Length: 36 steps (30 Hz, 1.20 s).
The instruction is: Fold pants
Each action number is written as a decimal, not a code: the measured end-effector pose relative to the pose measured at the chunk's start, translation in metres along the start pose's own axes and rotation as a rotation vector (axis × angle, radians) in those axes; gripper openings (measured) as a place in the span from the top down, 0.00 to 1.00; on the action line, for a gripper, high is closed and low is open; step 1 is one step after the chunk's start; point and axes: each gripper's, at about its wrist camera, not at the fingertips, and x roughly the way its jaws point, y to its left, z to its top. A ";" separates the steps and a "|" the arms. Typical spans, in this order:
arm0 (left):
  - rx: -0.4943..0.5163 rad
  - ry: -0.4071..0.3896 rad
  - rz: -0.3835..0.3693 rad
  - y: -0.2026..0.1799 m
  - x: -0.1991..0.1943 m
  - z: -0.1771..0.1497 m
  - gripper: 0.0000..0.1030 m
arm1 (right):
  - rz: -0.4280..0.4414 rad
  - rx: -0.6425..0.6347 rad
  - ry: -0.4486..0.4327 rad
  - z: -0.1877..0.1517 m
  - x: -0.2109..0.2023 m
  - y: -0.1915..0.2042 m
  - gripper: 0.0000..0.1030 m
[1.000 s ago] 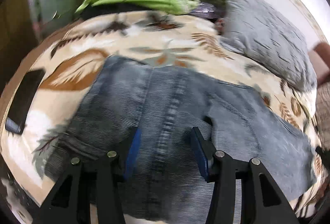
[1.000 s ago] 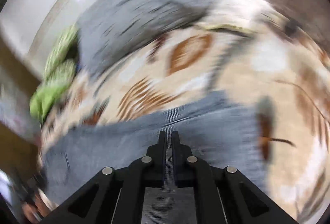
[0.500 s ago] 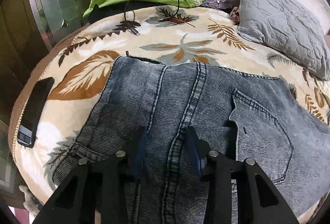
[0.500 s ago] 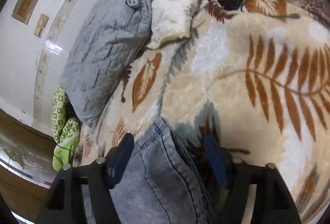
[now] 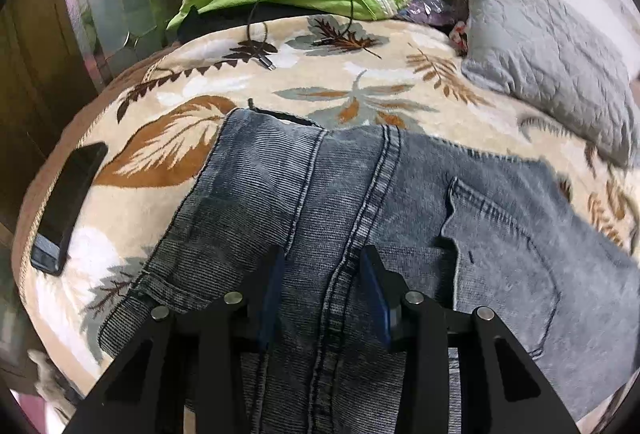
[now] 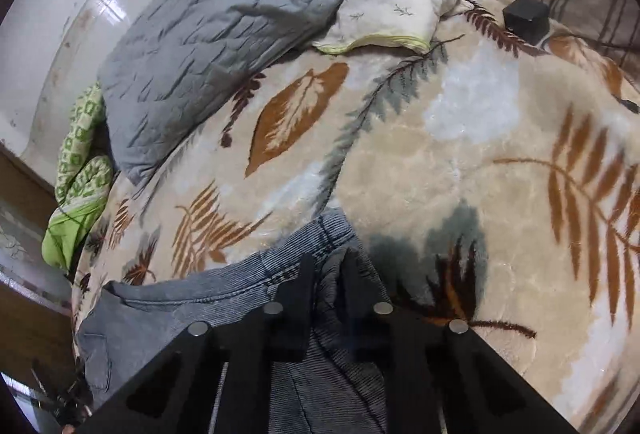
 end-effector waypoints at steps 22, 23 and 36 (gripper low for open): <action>-0.130 -0.094 -0.060 0.020 -0.027 0.001 0.58 | 0.262 -0.045 0.048 -0.006 -0.019 0.036 0.92; -0.104 -0.128 -0.057 0.012 -0.034 0.000 0.58 | 0.263 -0.074 0.080 -0.014 -0.015 0.046 0.92; 0.100 -0.038 -0.004 -0.024 -0.017 -0.016 0.42 | 0.026 -0.174 0.194 -0.044 0.028 0.074 0.92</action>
